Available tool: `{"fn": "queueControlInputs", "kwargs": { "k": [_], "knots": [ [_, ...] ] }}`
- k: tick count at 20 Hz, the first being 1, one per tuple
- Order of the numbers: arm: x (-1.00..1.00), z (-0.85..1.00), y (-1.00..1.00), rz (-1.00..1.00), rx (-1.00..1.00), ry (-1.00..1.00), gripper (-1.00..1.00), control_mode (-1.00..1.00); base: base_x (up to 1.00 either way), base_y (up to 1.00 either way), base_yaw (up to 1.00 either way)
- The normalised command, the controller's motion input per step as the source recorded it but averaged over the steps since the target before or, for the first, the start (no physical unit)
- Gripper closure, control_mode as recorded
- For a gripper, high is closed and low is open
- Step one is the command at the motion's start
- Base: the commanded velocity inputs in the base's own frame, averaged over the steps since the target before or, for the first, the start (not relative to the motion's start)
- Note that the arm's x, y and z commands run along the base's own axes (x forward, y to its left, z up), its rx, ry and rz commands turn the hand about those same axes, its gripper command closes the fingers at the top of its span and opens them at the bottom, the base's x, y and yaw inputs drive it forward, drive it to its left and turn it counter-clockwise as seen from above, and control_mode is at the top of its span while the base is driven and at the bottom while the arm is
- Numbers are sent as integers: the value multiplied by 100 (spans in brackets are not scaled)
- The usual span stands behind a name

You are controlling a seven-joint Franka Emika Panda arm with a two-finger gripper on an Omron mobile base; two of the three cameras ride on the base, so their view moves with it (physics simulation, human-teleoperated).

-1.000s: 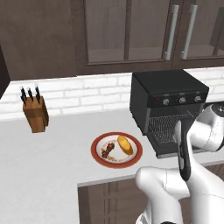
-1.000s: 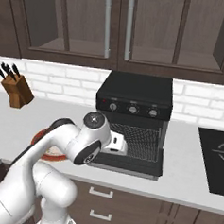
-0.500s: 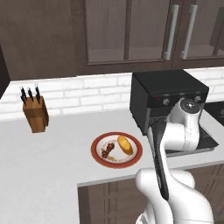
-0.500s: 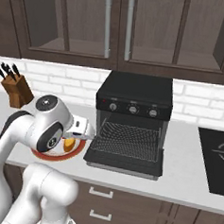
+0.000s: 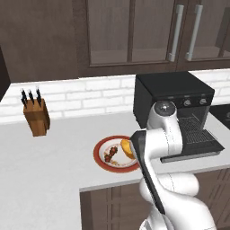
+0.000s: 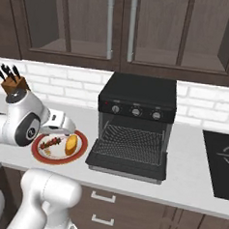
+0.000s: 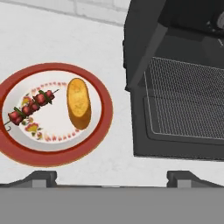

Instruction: Pick up the kebab skewer and baguette bread, and place them inside the toaster oven. Close the toaster oven door and start by setting the timer.

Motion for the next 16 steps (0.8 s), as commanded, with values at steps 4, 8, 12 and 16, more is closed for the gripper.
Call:
{"fn": "queueControlInputs", "kwargs": {
  "k": [4, 8, 12, 16],
  "knots": [
    [32, 0, -1, 0, 5, 7, -100, -100, 0, 0, 0],
    [27, -2, 0, 0, 14, 15, -100, -100, 0, 0, 0],
    [21, -12, 25, 0, 1, 14, -100, -100, 0, 0, 0],
    [18, -4, 23, 0, 0, 7, -100, -100, 0, 0, 0]
  ]
}}
